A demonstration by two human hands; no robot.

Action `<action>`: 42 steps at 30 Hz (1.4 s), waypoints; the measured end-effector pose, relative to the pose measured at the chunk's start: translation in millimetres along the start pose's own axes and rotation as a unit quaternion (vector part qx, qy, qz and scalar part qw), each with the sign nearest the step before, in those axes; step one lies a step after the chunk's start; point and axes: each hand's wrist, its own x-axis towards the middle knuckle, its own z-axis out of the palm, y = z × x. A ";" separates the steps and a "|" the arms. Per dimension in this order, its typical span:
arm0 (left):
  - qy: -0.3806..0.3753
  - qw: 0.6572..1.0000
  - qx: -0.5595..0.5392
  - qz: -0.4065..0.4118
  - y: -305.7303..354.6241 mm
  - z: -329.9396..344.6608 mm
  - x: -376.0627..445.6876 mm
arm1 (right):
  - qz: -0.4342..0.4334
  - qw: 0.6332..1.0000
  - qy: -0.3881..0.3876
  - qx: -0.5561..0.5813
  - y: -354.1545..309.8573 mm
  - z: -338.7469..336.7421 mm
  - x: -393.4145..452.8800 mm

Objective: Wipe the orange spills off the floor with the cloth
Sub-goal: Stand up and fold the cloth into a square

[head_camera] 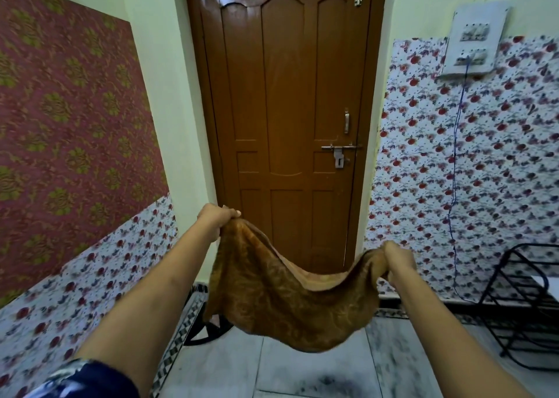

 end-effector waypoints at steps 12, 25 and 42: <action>-0.194 0.978 -0.066 0.030 -36.2 71.3 -50.0 | 0.036 0.944 -0.315 0.095 0.8 46.5 -60.8; -0.166 0.905 0.125 0.372 -60.0 80.3 -82.2 | 0.098 0.915 -0.361 0.152 0.5 43.9 -83.6; -0.239 0.904 0.014 0.353 -15.6 63.8 -70.5 | -0.287 0.872 -0.396 -0.022 10.1 35.3 -76.4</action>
